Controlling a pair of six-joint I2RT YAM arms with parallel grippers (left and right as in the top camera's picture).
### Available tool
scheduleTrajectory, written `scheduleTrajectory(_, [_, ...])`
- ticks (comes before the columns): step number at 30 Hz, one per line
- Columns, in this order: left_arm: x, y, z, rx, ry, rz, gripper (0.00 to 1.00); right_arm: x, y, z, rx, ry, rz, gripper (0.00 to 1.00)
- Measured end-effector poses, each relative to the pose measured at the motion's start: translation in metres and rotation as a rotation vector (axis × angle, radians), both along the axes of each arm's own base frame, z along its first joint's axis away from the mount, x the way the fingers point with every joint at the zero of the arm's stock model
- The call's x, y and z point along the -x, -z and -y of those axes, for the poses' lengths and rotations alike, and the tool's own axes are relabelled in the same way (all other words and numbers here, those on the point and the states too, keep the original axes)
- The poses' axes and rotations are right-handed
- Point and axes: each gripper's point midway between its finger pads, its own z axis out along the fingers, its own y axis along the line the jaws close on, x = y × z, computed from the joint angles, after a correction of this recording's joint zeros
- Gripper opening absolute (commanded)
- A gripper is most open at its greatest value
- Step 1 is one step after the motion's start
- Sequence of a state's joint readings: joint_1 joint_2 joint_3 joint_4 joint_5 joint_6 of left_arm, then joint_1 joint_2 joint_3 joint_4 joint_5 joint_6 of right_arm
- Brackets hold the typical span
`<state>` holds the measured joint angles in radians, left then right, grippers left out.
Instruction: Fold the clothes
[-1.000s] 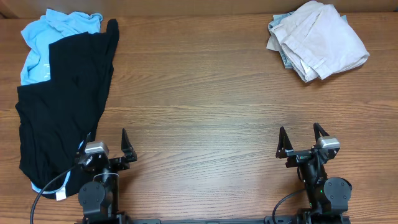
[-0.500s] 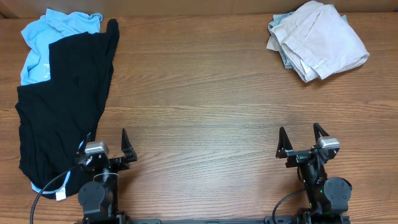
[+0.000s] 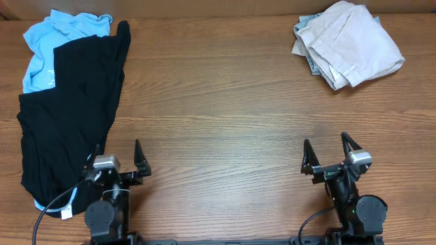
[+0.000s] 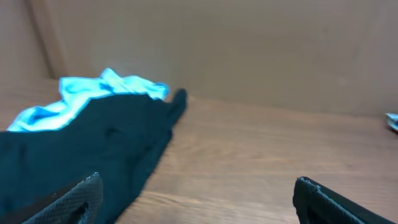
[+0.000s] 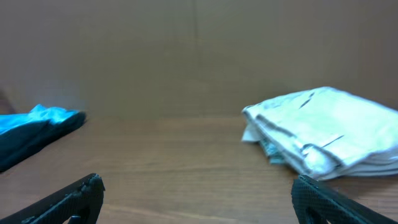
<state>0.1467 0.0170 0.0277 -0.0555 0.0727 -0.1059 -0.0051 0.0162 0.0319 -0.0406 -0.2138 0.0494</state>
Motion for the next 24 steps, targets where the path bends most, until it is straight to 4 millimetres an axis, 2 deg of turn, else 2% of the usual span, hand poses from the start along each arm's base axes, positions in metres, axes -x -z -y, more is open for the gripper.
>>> scheduleTrajectory(2, [0.004, -0.005, 0.005, 0.013, 0.023, -0.030, 1.00, 0.003, -0.005, -0.006, -0.002, -0.034, -0.023, 1.00])
scheduleTrajectory(4, [0.010, -0.020, 0.008, 0.024, 0.035, -0.047, 1.00, 0.009, -0.022, -0.010, -0.002, -0.058, -0.043, 1.00])
scheduleTrajectory(9, [0.035, -0.077, 0.014, 0.047, 0.051, -0.135, 1.00, 0.021, -0.088, -0.016, -0.006, -0.096, -0.097, 1.00])
scheduleTrajectory(13, [0.045, -0.104, 0.017, 0.076, 0.053, -0.288, 1.00, 0.018, -0.134, -0.023, -0.013, -0.137, -0.197, 1.00])
scheduleTrajectory(17, [0.043, -0.121, 0.018, 0.113, 0.058, -0.486, 1.00, 0.007, -0.146, -0.028, -0.038, -0.167, -0.447, 1.00])
scheduleTrajectory(19, [0.039, -0.130, 0.019, 0.132, 0.067, -0.572, 1.00, -0.006, -0.154, -0.029, -0.049, -0.176, -0.540, 1.00])
scheduleTrajectory(22, [0.021, -0.150, 0.020, 0.149, 0.083, -0.629, 1.00, -0.032, -0.160, -0.032, -0.064, -0.188, -0.617, 1.00])
scheduleTrajectory(24, [0.007, -0.156, 0.017, 0.150, 0.083, -0.650, 1.00, -0.046, -0.157, -0.035, -0.083, -0.211, -0.653, 1.00])
